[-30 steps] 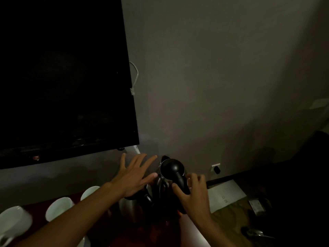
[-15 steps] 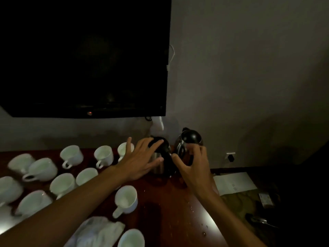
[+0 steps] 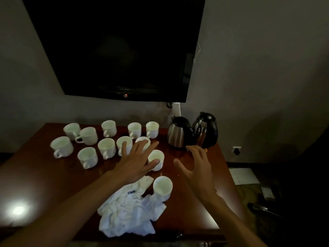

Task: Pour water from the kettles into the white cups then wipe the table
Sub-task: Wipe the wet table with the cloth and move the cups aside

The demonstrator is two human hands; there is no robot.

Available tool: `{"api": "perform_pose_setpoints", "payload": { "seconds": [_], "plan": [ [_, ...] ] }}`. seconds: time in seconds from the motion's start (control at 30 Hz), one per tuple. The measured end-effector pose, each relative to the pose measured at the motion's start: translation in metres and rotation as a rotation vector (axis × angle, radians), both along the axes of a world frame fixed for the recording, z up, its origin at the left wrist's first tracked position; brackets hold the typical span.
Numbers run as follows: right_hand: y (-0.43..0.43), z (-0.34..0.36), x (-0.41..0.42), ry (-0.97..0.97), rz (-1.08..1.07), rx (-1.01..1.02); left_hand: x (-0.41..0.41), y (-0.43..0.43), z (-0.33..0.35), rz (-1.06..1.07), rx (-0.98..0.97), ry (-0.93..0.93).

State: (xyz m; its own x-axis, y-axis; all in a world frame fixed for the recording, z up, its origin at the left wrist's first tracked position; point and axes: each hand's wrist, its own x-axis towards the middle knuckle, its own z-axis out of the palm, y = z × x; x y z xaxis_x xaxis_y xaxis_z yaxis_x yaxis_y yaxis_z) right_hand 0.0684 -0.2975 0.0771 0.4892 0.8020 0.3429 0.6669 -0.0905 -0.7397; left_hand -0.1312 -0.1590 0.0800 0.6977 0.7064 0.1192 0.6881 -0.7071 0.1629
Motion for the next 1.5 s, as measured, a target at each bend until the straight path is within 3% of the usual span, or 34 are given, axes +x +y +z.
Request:
{"api": "perform_pose_setpoints", "payload": {
  "seconds": [0.33, 0.7, 0.9, 1.3, 1.5],
  "plan": [
    [-0.017, -0.037, -0.035, -0.089, 0.107, -0.068, -0.047, -0.037, -0.046, 0.168, -0.018, -0.021],
    [0.023, -0.133, -0.027, -0.175, 0.144, -0.306, -0.038, -0.020, -0.159, 0.281, -0.087, 0.104],
    [0.044, -0.167, -0.029, -0.075, 0.191, -0.478, -0.039, -0.019, -0.226, 0.342, -0.148, 0.162],
    [0.067, -0.161, -0.011, 0.013, 0.169, -0.529, -0.027, -0.005, -0.218, 0.389, -0.109, 0.124],
    [0.089, -0.148, 0.031, -0.033, 0.137, -0.567, -0.015, 0.015, -0.202, 0.366, -0.134, 0.152]
  ]
}}
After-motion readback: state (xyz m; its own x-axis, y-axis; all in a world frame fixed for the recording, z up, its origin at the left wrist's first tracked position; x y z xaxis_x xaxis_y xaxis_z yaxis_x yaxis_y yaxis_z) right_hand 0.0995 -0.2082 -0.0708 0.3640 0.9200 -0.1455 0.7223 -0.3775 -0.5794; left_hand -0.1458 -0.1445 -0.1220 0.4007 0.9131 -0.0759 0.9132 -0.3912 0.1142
